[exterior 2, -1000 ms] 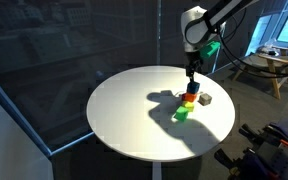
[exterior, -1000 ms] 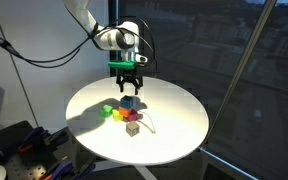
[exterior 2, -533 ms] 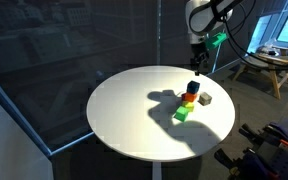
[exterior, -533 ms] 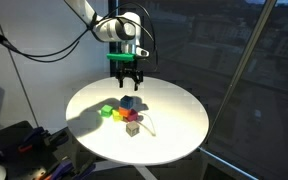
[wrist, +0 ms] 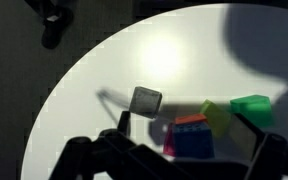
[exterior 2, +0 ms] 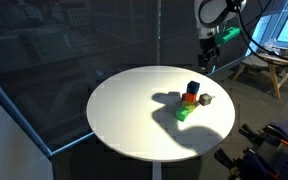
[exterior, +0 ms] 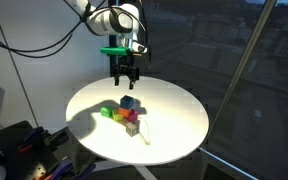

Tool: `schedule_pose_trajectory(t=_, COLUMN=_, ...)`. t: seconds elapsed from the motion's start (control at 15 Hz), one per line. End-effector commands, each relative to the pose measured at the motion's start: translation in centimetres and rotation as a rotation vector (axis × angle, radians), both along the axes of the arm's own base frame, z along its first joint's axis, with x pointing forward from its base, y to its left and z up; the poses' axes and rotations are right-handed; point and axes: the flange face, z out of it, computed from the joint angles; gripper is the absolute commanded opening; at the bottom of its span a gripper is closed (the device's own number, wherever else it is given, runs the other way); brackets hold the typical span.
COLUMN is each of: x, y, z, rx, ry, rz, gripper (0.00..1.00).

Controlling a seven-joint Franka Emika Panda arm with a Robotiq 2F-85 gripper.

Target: Put the blue block on the orange block

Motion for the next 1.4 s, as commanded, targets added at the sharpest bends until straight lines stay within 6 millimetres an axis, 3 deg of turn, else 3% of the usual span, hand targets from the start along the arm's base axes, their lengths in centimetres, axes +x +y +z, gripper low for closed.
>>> schedule_pose_trajectory(t=0.0, x=-2.4, y=0.0, z=1.4, rx=0.031, ry=-0.039, rz=-0.033, gripper=1.0)
schedule_pose_trajectory(t=0.8, x=-6.4, y=1.8, z=4.8, rx=0.118, ry=-0.241, rz=0.019, gripper=1.0)
schedule_pose_trajectory(t=1.33, x=-8.8, y=2.6, z=6.8, rx=0.173, ry=-0.285, rz=0.035, gripper=1.0)
